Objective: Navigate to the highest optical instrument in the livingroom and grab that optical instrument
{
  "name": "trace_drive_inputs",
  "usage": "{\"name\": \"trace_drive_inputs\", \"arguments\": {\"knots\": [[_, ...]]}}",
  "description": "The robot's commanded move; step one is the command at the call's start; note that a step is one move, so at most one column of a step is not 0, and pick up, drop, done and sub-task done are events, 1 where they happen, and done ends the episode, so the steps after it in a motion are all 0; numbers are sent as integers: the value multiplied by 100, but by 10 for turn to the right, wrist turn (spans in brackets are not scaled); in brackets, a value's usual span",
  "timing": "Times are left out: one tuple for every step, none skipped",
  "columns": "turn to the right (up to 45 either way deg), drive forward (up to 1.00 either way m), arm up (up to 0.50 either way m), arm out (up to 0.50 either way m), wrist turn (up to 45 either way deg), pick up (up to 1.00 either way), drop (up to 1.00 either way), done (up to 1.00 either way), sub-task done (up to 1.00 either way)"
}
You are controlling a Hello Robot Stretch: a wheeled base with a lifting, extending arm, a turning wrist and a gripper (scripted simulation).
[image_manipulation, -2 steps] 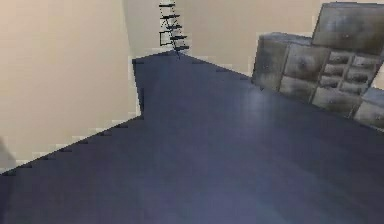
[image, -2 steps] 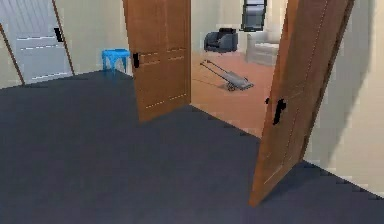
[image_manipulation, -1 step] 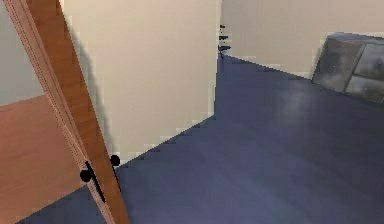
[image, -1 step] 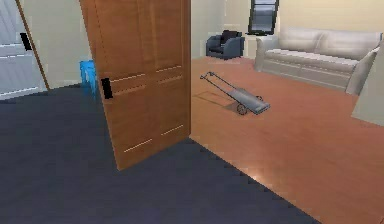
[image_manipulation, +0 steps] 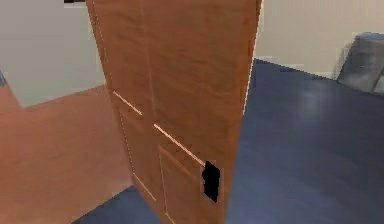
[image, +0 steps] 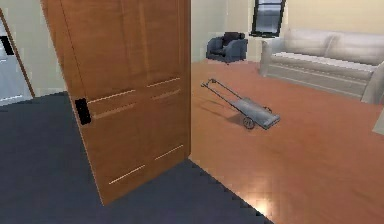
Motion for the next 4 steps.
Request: {"name": "trace_drive_inputs", "arguments": {"knots": [[330,0,0,0,0,0,0,0,0],[0,100,0,0,0,0,0,0,0],[0,100,0,0,0,0,0,0,0],[0,70,0,0,0,0,0,0,0]]}}
